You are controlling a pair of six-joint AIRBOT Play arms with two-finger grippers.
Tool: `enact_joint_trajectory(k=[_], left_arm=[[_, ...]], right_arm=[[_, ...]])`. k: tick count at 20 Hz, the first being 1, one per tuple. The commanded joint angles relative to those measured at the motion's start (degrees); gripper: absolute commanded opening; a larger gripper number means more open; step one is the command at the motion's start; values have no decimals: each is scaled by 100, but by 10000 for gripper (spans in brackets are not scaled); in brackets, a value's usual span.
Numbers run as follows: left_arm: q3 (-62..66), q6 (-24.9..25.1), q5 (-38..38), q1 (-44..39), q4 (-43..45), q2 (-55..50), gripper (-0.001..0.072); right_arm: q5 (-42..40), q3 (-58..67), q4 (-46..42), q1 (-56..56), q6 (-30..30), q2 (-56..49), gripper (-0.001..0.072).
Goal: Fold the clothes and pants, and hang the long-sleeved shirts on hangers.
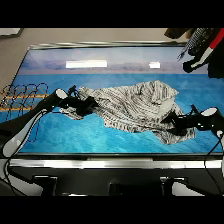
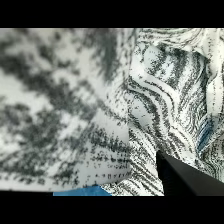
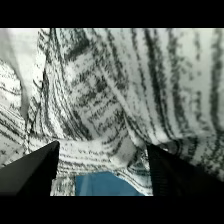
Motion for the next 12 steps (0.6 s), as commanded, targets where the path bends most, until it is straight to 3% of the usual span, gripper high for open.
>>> enact_joint_trajectory(k=[1, 3, 5, 8, 12], left_arm=[[-2, 2, -50, -15, -33, -13, 720], [-2, 2, -52, -50, -33, -13, 719], [-2, -22, -184, -74, -37, 17, 656], [-2, -474, -551, -37, 44, 251, 665], [-9, -608, -879, -190, 417, 621, 669]], right_arm=[[-400, -96, 372, 4, -28, -138, 395], [-522, -96, 448, 4, -35, -164, 32], [-542, -83, 448, 2, -33, -68, 30], [-404, -83, 407, 2, -33, 286, 30], [-114, -83, 260, 4, 76, 693, 30]])
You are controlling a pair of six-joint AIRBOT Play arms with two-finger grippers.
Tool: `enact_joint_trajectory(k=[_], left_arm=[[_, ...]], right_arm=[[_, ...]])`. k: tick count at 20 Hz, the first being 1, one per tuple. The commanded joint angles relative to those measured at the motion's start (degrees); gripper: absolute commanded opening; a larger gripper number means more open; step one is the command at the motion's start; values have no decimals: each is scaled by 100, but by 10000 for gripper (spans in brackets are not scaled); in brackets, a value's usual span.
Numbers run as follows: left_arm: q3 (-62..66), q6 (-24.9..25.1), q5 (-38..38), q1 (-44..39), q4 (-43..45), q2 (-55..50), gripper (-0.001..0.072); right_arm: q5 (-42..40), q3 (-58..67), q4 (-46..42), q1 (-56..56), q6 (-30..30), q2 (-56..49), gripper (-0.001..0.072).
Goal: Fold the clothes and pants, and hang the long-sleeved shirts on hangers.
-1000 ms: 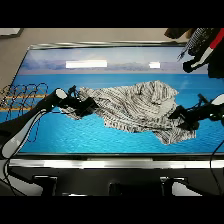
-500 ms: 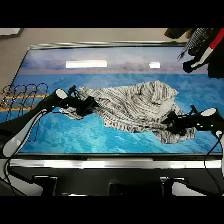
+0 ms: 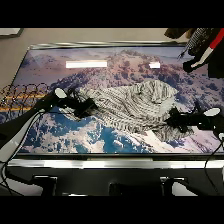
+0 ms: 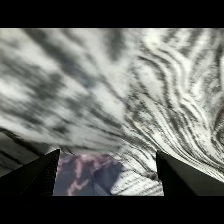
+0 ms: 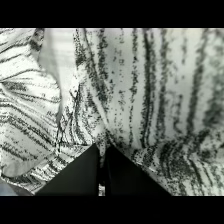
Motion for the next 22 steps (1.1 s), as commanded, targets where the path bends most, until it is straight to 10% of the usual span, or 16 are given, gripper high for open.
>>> enact_joint_trajectory(k=[1, 14, 15, 16, 22], left_arm=[[2, -219, -278, -138, 109, 173, 674], [9, -662, 1335, -608, -162, -426, 653], [9, -660, 1370, -608, -162, -444, 478], [11, -634, 1377, -595, -162, -442, 74], [1528, 116, 955, -101, -7, -201, 19]], right_arm=[[271, -2, -81, 2, 92, 319, 30], [505, -2, -48, 4, -50, 374, 31], [490, -4, -15, 4, -61, 374, 31], [463, -2, 90, 4, -83, 374, 31], [103, 866, 2319, 4, -957, 372, 29]])
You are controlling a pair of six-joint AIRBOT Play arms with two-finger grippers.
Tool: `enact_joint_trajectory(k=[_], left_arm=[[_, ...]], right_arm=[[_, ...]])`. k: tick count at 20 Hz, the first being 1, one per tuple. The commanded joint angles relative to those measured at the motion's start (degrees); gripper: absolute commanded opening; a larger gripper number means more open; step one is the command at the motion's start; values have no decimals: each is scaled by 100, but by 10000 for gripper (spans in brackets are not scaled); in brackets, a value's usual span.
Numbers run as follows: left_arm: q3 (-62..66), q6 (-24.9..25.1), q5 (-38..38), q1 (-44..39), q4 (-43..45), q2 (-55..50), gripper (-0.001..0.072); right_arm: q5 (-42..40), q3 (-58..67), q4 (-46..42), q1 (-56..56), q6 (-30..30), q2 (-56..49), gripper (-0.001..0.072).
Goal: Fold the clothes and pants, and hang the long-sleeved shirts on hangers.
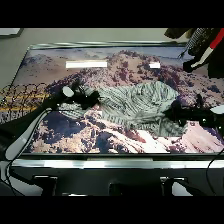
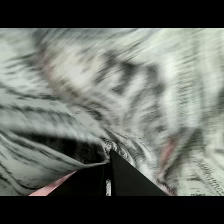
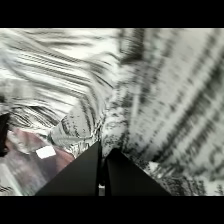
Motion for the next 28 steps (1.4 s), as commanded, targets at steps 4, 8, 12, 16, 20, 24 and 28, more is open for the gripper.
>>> enact_joint_trajectory(k=[4, 8, 12, 16, 20, 24, 28], left_arm=[[2955, 345, -774, 627, 876, 584, 19], [3954, 391, -527, 887, 933, 1652, 20], [3456, 636, -389, 949, 1104, 3320, 21], [3342, 636, -476, 944, 1508, 4542, 21], [3342, 601, -774, 944, 1779, 5165, 21], [3340, 575, -767, 944, 1810, 5117, 21], [3193, 426, -772, 944, 1864, 4402, 21]], right_arm=[[-208, 3023, 966, 2, -155, 4, 29], [118, 5567, 960, -9, -116, 13, 30], [654, 6885, 911, -9, -118, 496, 30], [1338, 6885, 98, -9, -179, 1569, 31], [1294, 6885, -684, -9, -42, 2308, 31], [627, 6865, -737, -9, 413, 2339, 31], [748, 6848, -734, -9, 1421, 1547, 31]])
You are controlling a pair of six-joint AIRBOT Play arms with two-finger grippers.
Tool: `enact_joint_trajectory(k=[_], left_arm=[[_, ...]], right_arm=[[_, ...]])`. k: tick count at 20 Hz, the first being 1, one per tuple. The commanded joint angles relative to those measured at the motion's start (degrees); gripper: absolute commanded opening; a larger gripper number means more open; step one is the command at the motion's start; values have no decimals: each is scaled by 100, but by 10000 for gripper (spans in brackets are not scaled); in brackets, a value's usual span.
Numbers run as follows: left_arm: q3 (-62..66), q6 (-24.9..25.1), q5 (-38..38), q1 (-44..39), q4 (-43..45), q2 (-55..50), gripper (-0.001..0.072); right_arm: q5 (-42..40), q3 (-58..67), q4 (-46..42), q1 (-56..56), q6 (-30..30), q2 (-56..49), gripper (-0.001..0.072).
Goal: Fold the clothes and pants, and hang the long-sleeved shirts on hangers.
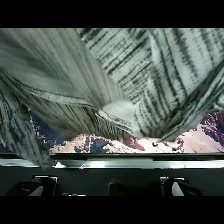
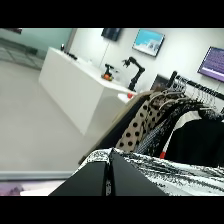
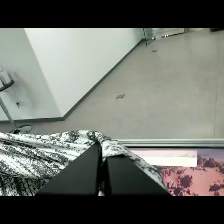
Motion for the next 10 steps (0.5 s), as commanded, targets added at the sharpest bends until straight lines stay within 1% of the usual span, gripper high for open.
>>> enact_joint_trajectory(k=[1, 3, 5, 6, 8, 10], left_arm=[[-170, -103, -15, 7, 105, -608, 21], [-310, -101, -22, 7, 118, -1285, 20], [-334, -103, -31, 7, 116, -2151, 21], [-334, -103, -26, 7, 92, -2638, 21], [-334, -103, 7, 7, -61, -3576, 21], [-334, -101, 17, 7, -369, -4472, 20]], right_arm=[[229, -68, -81, 2, 997, -695, 31], [743, -323, -48, 4, 1298, -1375, 31], [1226, -496, -109, 109, 1451, -2164, 31], [1373, -505, -212, 249, 1401, -2590, 31], [1379, -505, -555, 619, 1366, -3493, 31], [938, -505, -1051, 973, 1123, -4345, 31]])
